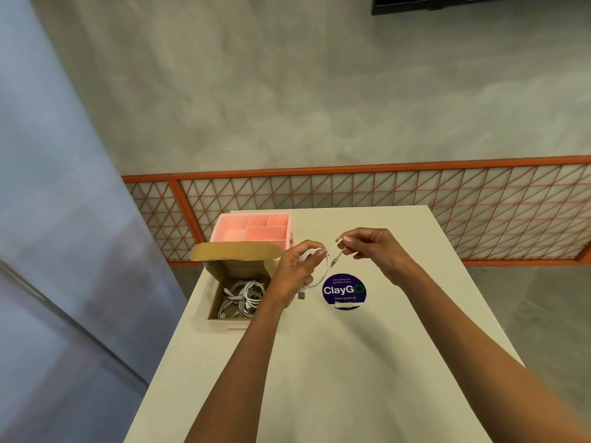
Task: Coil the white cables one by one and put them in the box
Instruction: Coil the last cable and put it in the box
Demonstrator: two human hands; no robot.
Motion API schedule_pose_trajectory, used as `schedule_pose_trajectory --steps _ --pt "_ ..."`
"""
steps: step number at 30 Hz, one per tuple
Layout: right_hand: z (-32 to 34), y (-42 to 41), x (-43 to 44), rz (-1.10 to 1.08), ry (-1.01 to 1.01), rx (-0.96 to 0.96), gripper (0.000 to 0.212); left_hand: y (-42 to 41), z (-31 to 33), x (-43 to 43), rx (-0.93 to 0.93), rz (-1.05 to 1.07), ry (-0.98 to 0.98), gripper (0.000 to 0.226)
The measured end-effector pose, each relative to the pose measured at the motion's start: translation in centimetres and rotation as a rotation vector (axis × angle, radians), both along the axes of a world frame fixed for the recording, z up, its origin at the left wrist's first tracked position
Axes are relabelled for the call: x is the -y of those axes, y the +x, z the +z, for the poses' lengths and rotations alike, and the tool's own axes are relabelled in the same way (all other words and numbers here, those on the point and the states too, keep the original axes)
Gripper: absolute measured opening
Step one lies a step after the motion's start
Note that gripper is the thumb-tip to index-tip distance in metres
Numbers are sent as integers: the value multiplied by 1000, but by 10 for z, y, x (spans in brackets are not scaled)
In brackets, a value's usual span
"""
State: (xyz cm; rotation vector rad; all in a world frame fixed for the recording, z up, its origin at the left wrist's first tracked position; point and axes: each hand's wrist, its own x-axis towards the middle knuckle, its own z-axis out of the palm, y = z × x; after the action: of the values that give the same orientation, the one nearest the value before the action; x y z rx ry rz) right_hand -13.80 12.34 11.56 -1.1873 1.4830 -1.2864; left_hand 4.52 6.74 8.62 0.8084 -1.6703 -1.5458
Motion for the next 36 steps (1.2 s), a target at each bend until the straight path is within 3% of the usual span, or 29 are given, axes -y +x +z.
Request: schedule_pose_trajectory --steps 8,17,20,27,31,36 --pt "-19 13 5 -55 14 359 15 -10 -1 3 -17 61 8 9" --pt "-27 27 13 -35 200 737 16 -13 -7 6 -84 57 127 8" --pt "-26 30 15 -35 273 688 14 -14 -10 6 -83 100 130 9" --pt "-25 35 16 30 342 331 11 -20 -11 8 -29 202 88 6" --pt "-21 32 17 94 324 268 27 -22 -11 12 -8 277 43 8" --pt "-13 34 14 198 306 235 17 -23 -10 17 -11 294 54 5"
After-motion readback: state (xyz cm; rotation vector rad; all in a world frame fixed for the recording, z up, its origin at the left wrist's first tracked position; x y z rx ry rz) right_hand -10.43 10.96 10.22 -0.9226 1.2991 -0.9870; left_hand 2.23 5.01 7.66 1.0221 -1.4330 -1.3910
